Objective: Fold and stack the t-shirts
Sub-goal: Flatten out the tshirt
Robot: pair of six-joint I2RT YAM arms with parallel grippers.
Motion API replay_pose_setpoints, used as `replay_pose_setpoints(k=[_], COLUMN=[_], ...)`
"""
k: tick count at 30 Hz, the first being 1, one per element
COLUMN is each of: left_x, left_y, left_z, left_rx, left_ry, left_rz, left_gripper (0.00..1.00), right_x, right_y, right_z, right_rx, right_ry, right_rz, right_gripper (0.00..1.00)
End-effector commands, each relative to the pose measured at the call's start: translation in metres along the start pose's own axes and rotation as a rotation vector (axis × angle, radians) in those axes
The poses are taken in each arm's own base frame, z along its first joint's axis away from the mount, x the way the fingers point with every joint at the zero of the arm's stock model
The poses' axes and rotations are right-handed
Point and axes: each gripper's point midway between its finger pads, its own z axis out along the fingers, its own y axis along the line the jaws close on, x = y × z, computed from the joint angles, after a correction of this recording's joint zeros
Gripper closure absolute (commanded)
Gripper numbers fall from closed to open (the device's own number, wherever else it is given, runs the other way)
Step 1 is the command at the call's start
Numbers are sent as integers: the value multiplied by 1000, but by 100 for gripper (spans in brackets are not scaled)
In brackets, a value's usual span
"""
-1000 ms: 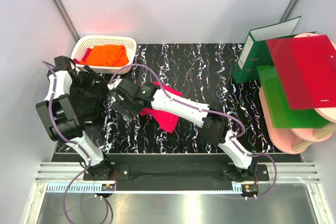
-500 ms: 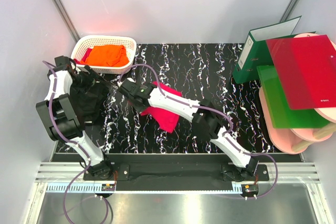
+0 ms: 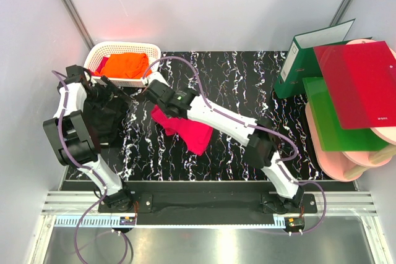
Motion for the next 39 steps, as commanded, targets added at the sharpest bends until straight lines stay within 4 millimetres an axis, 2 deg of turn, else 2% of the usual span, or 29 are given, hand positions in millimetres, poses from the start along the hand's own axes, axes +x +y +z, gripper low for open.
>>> replay_pose_setpoints(k=[1,2,3,5,6,9,14,17,19,23,27,32,35,36,38,39], left_x=[-1,-1,-1,-1,-1,-1,1,2,4,4,4,4,6,6,8,8], left_y=[-11,-12,-11,-12,-11,-11,-9,-8,-7,-7,-7,-10,-9,-8,-8,-8], left_z=[-4,-4,-3,-2,0,3,6,8,9,11,13,9,10,10,9,9], left_rx=[49,53,50,53,52,50,47,45,46,44,46,53,51,50,51,49], left_ry=[-15,-14,-13,-9,-3,1,14,21,27,31,36,30,34,33,34,33], left_rz=[38,41,40,41,38,37,40,42,45,47,45,55,57,55,57,58], left_gripper=[1,1,1,1,1,1,1,1,1,1,1,2,2,2,2,2], right_x=[-19,-15,-13,-4,0,12,20,29,30,40,50,46,47,47,45,47], right_y=[-29,-20,-14,4,10,27,50,61,70,78,73,56,44,42,34,31], right_z=[-27,-28,-30,-31,-31,-24,-6,7,9,23,41,54,60,62,65,66], right_rx=[80,19,-26,-124,-149,-226,-295,-326,-361,-365,-293,-181,-127,-122,-81,-63], right_ry=[-72,-58,-51,-19,-9,33,72,105,114,147,171,153,155,157,150,155], right_rz=[-14,-31,-53,-59,-63,-74,-61,-44,-31,-16,5,42,56,59,77,79], right_gripper=[100,99,90,29,18,10,9,10,10,11,13,20,35,62,100,100])
